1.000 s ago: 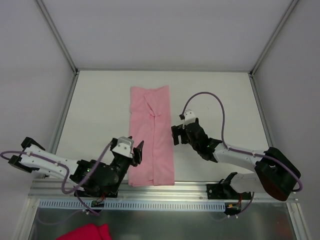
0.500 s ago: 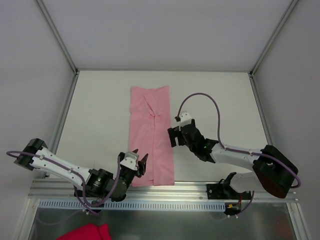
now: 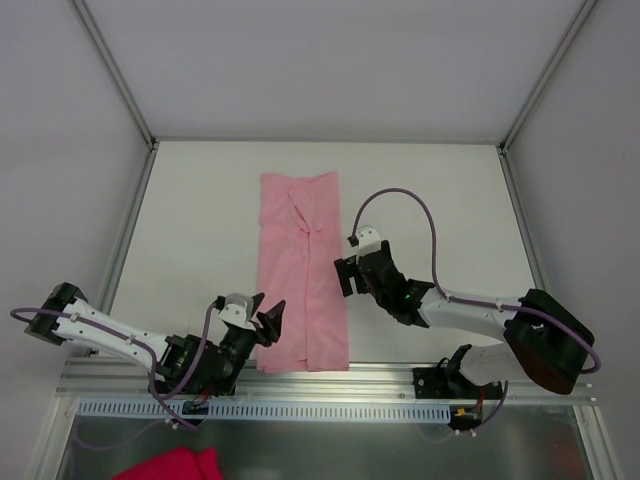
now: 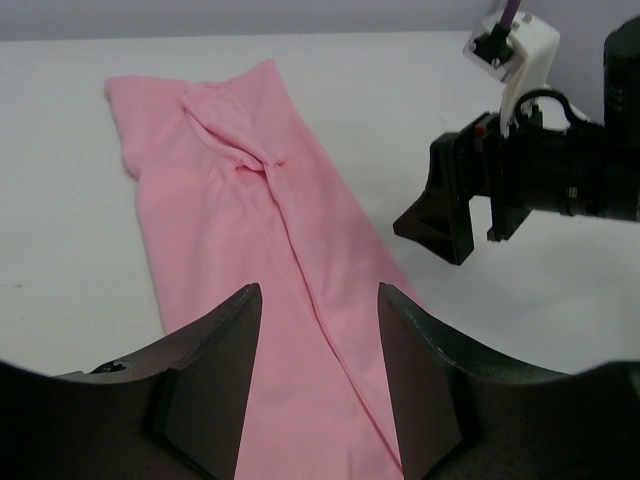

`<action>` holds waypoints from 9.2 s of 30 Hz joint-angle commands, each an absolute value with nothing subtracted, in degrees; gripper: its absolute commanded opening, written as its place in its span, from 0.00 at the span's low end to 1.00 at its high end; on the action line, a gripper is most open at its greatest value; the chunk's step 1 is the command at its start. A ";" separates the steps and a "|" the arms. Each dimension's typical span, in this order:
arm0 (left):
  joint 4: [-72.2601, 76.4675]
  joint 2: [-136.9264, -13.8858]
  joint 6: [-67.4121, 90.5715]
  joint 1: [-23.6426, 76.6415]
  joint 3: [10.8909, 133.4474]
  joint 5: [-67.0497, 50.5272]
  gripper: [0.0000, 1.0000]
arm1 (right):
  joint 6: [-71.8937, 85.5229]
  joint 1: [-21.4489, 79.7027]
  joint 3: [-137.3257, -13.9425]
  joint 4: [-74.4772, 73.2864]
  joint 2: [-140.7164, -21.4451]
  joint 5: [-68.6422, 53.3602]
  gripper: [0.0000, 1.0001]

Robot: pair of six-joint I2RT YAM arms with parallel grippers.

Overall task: Fold and stack the t-shirts
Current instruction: Grab the bottom of the folded rectangular tshirt with both arms

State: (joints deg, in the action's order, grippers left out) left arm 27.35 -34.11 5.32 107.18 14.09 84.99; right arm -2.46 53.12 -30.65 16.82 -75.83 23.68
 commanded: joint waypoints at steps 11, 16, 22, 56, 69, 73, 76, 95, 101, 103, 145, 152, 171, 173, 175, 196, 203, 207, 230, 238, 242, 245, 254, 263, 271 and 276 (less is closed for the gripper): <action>-0.68 -35.16 23.27 96.34 30.41 86.50 0.81 | -3.95 53.35 -33.49 19.34 -77.52 24.70 0.92; -38.71 -37.43 58.85 81.49 36.03 73.58 0.83 | -5.18 53.17 -34.10 18.02 -74.98 25.93 0.98; -40.27 -46.49 63.02 75.86 40.78 71.55 0.98 | -3.16 48.00 -32.96 18.46 -71.72 17.94 1.00; 59.66 -58.08 52.99 -2.55 13.01 -41.66 0.99 | -3.78 46.14 -31.46 18.02 -70.05 19.25 1.00; 56.09 -50.28 52.74 -2.46 6.94 -31.47 0.99 | -1.85 44.30 -34.28 15.64 -72.95 20.04 1.00; 64.54 -50.53 55.44 -1.93 4.75 -34.97 0.99 | -0.62 42.54 -33.40 18.62 -73.12 16.98 1.00; 74.66 -55.89 59.67 -1.06 1.16 -34.38 0.97 | -0.18 40.61 -31.65 20.82 -72.34 15.38 1.00; 38.50 -29.26 32.88 34.52 -9.58 19.32 0.59 | -1.05 39.64 -28.74 25.40 -74.00 13.80 1.00; 24.56 -34.61 31.11 56.99 1.47 51.46 0.57 | -1.49 39.64 -28.56 24.96 -73.57 13.80 1.00; 22.07 -39.43 31.29 60.80 5.26 57.89 0.57 | -1.67 39.64 -28.56 24.96 -73.48 13.71 1.00; -86.75 -59.30 107.49 103.36 50.44 71.98 0.40 | -2.02 42.87 -26.54 30.33 -74.53 11.14 1.00; -86.57 -56.08 109.33 103.01 48.78 73.13 0.40 | -5.27 59.30 -31.45 17.51 -69.79 33.46 1.00; -86.57 -56.77 111.09 103.09 47.29 72.51 0.41 | 60.44 98.69 -42.70 -52.00 -68.19 85.43 1.00; -86.66 -56.95 111.44 103.01 47.11 72.42 0.41 | 73.06 100.71 -46.64 -63.31 -74.92 85.17 1.00; -86.75 -56.95 111.80 103.09 46.85 72.51 0.41 | 90.41 102.12 -50.60 -79.92 -81.00 84.82 1.00; -86.75 -61.08 113.29 103.01 48.42 73.92 0.44 | 21.33 93.74 -24.34 -5.90 -54.73 66.01 1.00; -86.66 -61.26 114.87 103.01 47.12 73.39 0.45 | 18.28 88.15 -21.62 0.88 -50.18 60.82 1.00; -86.66 -61.44 118.55 103.01 44.57 72.33 0.44 | 20.12 89.03 -25.31 -3.95 -55.54 63.37 1.00; -86.75 -61.44 119.62 101.78 43.42 70.14 0.45 | 16.61 87.28 -25.22 -0.97 -55.63 60.21 1.00; -86.84 -60.47 115.16 101.34 45.86 70.66 0.47 | 17.05 87.28 -25.49 -1.41 -56.16 60.03 1.00; -86.75 -58.11 107.24 100.29 51.75 71.98 0.47 | 16.17 87.28 -25.40 0.00 -57.39 59.68 1.00; -86.40 -58.96 99.62 100.28 58.08 71.81 0.45 | 15.65 87.28 -25.40 2.02 -58.09 59.68 1.00; -86.66 -68.64 122.04 110.37 51.79 69.26 0.39 | 14.15 87.28 -24.17 3.51 -56.52 58.97 1.00; -85.61 -78.40 149.33 119.52 40.96 67.24 0.40 | 13.36 87.28 -24.87 4.66 -58.53 57.04 1.00; -71.99 -62.42 144.85 123.31 30.34 76.81 0.41 | 12.92 87.36 -26.01 5.10 -59.94 56.51 1.00; -66.64 -53.74 148.45 123.75 23.31 80.76 0.46 | 12.57 87.36 -26.19 4.92 -59.94 56.51 1.00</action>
